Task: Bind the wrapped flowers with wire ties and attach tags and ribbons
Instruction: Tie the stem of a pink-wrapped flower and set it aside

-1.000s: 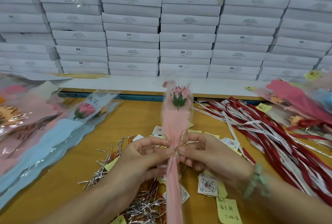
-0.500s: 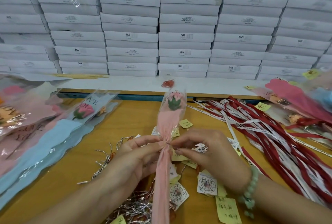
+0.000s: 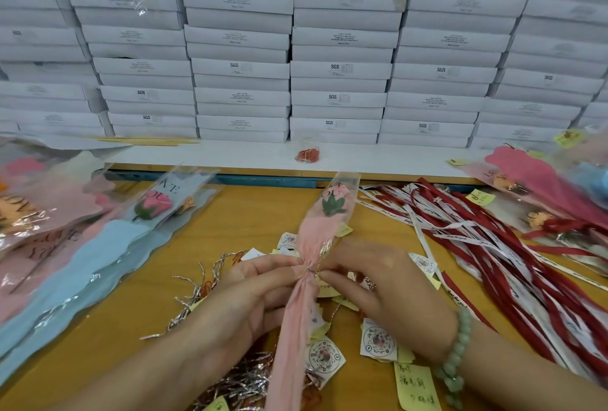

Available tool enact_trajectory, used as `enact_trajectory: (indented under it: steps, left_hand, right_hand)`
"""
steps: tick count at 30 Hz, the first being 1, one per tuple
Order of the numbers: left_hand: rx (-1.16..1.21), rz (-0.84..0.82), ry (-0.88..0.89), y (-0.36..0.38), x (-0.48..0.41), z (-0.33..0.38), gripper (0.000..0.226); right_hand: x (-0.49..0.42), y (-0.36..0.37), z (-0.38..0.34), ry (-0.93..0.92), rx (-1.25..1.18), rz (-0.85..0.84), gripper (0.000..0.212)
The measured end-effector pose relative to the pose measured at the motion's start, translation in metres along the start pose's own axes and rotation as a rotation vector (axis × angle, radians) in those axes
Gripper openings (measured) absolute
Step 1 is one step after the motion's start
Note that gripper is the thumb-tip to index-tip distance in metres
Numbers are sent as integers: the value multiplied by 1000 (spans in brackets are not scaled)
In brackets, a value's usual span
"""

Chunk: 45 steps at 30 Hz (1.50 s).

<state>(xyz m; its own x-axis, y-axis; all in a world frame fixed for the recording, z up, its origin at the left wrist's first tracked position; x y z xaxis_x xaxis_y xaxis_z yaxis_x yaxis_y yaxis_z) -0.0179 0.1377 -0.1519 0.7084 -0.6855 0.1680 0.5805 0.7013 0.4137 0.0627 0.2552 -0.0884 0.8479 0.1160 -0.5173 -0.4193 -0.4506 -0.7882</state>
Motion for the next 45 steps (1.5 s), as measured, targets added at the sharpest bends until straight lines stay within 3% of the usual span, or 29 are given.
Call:
enact_trajectory:
  steps: [4,9,11,13,15,17,24,29,35,45]
  left_hand:
    - [-34,-10,43,4,2,4,42]
    - [-100,-14,101,7,5,8,44]
    - [-111,-23,108,8,6,9,45]
    - [-110,-30,109,8,7,9,44]
    - [-107,-19,114,7,7,9,42]
    - [-94,-9,117,6,6,9,42]
    - [-11,-26,102,9,6,8,22]
    - [-9,49,109,1,6,6,34]
    - [-42,64,147,0,7,7,29]
    - [-99,69,192,1,3,5,35]
  right_hand:
    - [2,6,17,338,-479,18,16]
    - [18,47,24,943,-1371,-226,20]
    - [23,55,18,1044,-1551,-337,16]
    - [23,54,19,1018,-1517,-359,14]
    - [19,49,26,931,-1363,-276,5]
    - [15,42,30,842,-1236,-174,13]
    - [7,16,22,556,-766,0,8]
    - [5,12,8,408,-400,-32,14]
    - [5,13,2,463,-552,-82,24]
    - [11,24,7,666,-945,-181,11]
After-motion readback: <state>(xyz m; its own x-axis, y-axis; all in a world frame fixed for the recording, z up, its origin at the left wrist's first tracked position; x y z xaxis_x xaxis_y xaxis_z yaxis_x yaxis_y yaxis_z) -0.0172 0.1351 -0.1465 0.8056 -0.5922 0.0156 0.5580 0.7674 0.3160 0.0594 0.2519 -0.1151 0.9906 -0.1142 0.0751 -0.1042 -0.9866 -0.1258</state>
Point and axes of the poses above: each hand's wrist, its own x-axis away from the middle knuckle, its own y-axis out of the palm, z = x × y, the point moved 7 cm from there along -x, towards the middle knuckle, and after that the axes turned 2 degrees about y, right-handed, at the moved point
